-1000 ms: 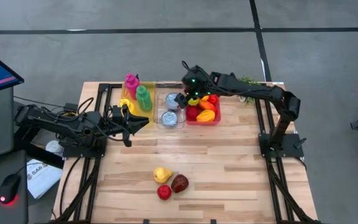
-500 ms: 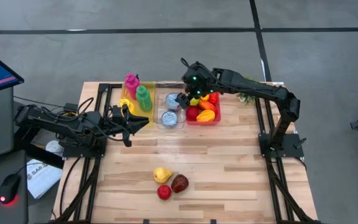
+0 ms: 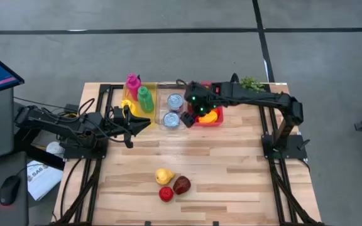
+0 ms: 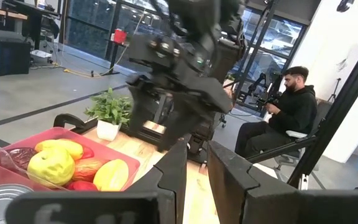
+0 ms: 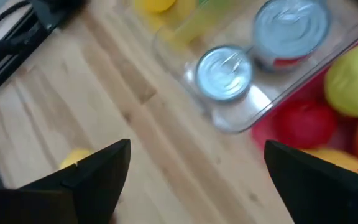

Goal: Pick & Place Food Item
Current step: Put the right red apple into the pink bin

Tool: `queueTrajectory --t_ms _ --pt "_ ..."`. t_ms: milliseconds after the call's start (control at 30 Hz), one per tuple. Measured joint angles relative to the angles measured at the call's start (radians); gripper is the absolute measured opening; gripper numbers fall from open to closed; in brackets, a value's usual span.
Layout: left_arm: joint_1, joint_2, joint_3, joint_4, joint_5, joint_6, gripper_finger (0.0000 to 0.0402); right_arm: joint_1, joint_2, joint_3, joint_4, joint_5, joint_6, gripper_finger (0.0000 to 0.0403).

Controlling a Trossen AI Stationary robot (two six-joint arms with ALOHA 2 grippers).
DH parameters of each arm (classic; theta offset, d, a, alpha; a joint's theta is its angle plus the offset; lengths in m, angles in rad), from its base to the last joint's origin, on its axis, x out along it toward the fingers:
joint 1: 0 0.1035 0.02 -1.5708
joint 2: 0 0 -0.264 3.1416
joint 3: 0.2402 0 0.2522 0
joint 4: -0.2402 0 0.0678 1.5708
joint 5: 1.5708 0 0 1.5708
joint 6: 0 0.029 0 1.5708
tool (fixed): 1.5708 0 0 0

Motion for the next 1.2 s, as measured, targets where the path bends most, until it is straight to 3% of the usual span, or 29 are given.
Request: queueTrajectory --t_ms 300,700,1200 --pt "0.0 0.0 0.0 0.0 0.0 0.0 0.0053 0.136 0.0 0.0 -0.004 0.0 0.146 0.0327" --pt "0.0 0.0 0.0 0.0 0.0 0.0 0.0053 0.288 0.0 0.0 -0.017 0.083 0.242 0.0322" --pt "0.0 0.0 0.0 -0.005 0.0 0.002 0.0053 0.271 0.001 -0.001 0.004 0.136 0.219 0.0322"
